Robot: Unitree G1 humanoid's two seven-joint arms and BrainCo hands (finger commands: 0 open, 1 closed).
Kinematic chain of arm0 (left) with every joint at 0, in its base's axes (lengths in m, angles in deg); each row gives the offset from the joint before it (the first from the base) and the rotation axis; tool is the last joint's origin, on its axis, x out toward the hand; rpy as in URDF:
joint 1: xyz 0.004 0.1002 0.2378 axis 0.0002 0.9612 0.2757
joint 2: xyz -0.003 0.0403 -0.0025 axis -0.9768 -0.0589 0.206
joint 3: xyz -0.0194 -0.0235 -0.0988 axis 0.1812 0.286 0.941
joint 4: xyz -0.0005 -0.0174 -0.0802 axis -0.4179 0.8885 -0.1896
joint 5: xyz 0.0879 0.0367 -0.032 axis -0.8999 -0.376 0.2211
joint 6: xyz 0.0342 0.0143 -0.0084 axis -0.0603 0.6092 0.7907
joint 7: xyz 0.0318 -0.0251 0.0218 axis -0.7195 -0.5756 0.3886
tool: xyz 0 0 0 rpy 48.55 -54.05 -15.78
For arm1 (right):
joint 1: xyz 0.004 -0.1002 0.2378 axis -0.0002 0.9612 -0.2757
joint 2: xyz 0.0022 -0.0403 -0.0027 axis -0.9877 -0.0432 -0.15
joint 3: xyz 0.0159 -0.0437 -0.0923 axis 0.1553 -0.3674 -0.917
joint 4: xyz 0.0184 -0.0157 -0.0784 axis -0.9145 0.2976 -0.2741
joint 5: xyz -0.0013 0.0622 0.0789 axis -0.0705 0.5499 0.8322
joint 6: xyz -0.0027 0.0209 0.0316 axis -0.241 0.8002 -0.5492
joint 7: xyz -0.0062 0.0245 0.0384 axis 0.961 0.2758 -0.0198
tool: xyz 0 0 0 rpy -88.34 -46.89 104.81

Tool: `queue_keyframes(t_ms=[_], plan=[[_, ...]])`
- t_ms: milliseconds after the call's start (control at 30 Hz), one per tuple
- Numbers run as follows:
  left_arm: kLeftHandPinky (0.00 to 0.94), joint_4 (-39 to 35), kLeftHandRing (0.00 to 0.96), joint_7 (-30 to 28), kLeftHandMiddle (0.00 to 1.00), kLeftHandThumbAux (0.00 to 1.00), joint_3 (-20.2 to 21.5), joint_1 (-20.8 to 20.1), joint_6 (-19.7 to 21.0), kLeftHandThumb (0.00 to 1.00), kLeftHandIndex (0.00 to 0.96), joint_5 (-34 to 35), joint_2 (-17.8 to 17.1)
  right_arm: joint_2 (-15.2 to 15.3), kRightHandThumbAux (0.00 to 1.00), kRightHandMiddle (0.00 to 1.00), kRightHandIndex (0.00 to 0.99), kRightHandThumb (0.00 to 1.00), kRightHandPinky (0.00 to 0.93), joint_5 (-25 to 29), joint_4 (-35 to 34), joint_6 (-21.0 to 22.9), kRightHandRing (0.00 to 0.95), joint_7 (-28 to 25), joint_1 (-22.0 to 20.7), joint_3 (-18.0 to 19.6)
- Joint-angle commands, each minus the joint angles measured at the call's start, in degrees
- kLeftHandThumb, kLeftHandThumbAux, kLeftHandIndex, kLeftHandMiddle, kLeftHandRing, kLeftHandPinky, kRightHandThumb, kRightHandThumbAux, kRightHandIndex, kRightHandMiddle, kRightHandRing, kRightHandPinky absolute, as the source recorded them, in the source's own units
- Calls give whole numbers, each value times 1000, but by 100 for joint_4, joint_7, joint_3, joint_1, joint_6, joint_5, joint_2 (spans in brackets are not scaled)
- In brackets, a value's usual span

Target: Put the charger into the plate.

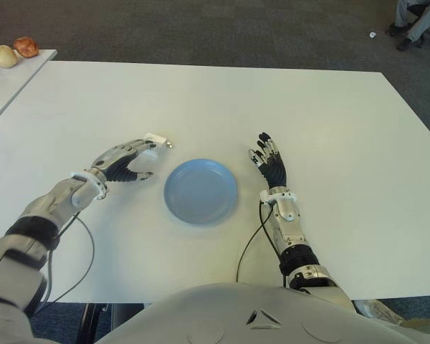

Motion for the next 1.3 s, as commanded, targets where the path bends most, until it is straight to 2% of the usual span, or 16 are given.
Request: queue_keyframes(t_ms=[33,467,1300], plan=[[109,-490,0,-642,0,517,142,572,218,0,0,79,-172,-99,674,60,19,108,87,101,299,169,50,-21,156,39],[63,-1457,0,-894,0,550,835,1297,223,0,0,109,-555,-105,644,67,25,92,84,142,354,214,53,-37,96,37],[29,-2306,0,-835,0,607,1513,2152,172,0,0,-77,-595,-69,632,80,27,77,84,192,396,234,61,-132,57,54]])
